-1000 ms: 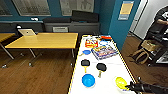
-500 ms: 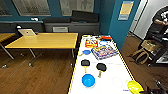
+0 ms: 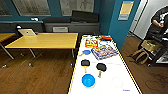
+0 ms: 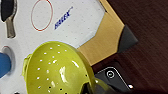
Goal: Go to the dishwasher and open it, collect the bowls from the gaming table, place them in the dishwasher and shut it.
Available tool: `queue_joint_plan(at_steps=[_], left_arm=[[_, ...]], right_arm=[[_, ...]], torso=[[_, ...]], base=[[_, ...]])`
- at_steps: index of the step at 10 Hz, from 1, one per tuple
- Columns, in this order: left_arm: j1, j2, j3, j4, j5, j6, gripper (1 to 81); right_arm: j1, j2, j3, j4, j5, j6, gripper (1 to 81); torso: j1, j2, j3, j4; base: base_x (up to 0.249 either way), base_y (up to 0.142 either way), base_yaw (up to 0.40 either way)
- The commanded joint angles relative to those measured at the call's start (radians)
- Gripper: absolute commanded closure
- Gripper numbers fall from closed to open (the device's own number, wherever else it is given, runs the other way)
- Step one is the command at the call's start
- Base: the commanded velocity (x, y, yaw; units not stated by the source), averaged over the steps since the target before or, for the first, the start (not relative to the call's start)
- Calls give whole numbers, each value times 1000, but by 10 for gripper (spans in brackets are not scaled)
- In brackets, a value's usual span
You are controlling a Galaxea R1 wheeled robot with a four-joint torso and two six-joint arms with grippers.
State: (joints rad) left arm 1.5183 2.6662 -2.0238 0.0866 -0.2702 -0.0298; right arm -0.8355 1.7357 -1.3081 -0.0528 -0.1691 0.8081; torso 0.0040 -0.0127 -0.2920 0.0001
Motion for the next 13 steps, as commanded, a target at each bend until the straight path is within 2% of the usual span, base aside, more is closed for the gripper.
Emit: queue_joint_plan(at_steps=[1, 3, 5, 7, 10, 13], left_arm=[[1, -145, 160, 24, 39, 2, 10], [1, -184, 200, 24, 39, 2, 10], [-3, -257, 311, 25, 37, 4, 10], [-37, -350, 439, 24, 40, 4, 10], [-83, -472, 594, 21, 42, 2, 10], [-111, -543, 659, 24, 42, 2, 10]], right_arm=[[-139, 90, -242, -12, 125, -93, 811], [-182, 164, -350, -39, 126, -113, 811], [-247, 239, -449, -96, 129, -116, 811], [-311, 316, -552, -137, 169, -118, 811], [-362, 386, -612, -174, 203, -118, 811], [-416, 374, -603, -252, 234, -118, 811]], torso=[[0, 0, 0, 0], [0, 0, 0, 0], [0, 0, 0, 0], [0, 0, 0, 0], [0, 0, 0, 0], [0, 0, 0, 0]], base=[[0, 0, 0], [0, 0, 0], [0, 0, 0], [0, 0, 0], [0, 0, 0], [0, 0, 0]])
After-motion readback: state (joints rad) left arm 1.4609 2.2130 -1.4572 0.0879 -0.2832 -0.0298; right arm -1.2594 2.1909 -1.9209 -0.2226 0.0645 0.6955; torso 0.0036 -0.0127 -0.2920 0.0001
